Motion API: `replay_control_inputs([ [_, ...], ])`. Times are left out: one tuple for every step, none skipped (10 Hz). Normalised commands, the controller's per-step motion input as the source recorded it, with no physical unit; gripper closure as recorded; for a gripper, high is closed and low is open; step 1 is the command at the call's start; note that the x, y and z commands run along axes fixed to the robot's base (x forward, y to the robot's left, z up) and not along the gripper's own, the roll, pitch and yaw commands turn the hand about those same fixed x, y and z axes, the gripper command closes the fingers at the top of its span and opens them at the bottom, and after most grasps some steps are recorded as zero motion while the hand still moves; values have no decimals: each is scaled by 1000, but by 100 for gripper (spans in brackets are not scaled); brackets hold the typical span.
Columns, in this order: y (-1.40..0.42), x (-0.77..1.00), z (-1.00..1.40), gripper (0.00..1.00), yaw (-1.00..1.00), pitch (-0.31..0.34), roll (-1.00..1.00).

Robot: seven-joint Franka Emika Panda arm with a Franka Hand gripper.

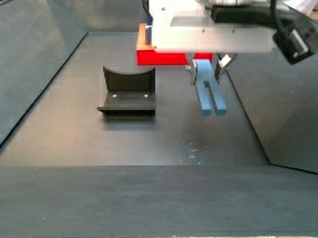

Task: Pick up the double-square object. Move up. Rotate the double-square object. Place the double-square object on the fixture. Regrasp the double-square object. Move to above the board. Insert the double-square object.
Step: Rotate the double-square object.

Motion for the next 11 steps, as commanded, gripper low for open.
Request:
replay_control_inputs([
  [-3,20,-1000,100,35,-27,-12],
  [-4,26,-1000,100,31,-35,-31],
  [3,32,-1000,100,23,-40,-52],
  [8,43,-994,100,17,-48,-78],
  [9,43,-864,100,14,-51,-95],
  [11,42,-741,100,12,-58,-112],
  [11,41,-626,100,11,-67,-127],
  [14,39,-484,100,12,-76,-144],
  [14,34,-388,100,12,-85,-154],
  [16,33,-265,100,13,-96,-168],
  [20,29,-178,100,11,-99,-179],
])
